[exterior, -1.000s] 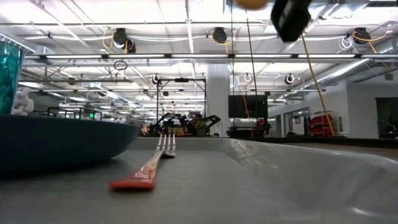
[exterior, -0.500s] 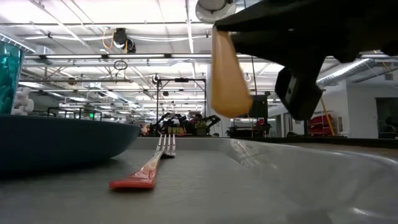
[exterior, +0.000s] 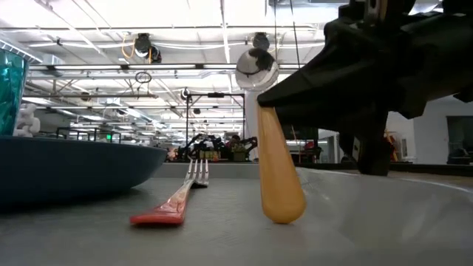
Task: Pick and place plate/cup/fork/spoon on tray
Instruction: Put the yellow spoon on the gray tray to the right of the orange fork
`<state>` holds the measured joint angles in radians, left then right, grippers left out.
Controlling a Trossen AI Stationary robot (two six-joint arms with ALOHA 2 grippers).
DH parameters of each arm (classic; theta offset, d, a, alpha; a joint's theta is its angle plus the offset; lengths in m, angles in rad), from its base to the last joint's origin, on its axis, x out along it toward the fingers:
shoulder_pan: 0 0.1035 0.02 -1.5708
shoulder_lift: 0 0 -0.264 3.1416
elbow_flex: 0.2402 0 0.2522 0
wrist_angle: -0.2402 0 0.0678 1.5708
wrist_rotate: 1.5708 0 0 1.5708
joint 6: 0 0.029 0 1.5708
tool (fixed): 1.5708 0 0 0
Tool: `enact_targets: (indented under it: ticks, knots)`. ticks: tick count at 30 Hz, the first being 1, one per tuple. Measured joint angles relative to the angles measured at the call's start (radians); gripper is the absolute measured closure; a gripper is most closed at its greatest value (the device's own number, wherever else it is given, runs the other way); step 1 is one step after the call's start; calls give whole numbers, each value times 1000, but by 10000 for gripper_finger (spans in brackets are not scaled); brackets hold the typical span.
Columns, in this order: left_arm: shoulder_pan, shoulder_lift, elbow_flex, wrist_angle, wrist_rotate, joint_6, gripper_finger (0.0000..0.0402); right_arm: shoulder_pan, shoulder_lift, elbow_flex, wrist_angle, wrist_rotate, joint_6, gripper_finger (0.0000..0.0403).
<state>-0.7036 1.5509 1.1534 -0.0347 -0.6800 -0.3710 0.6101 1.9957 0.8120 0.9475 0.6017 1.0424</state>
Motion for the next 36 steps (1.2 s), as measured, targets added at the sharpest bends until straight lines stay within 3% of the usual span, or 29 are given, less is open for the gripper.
enact_targets:
  ticks: [8,20,36]
  knots:
    - [1,0,0,10,0,-1,158,-3,-1,1,-34,1,19,385]
    - [1,0,0,33,1,0,158,-3,-1,1,-130,28,60,337]
    - [1,0,0,32,1,2,158,-6,-1,1,-137,32,77,335]
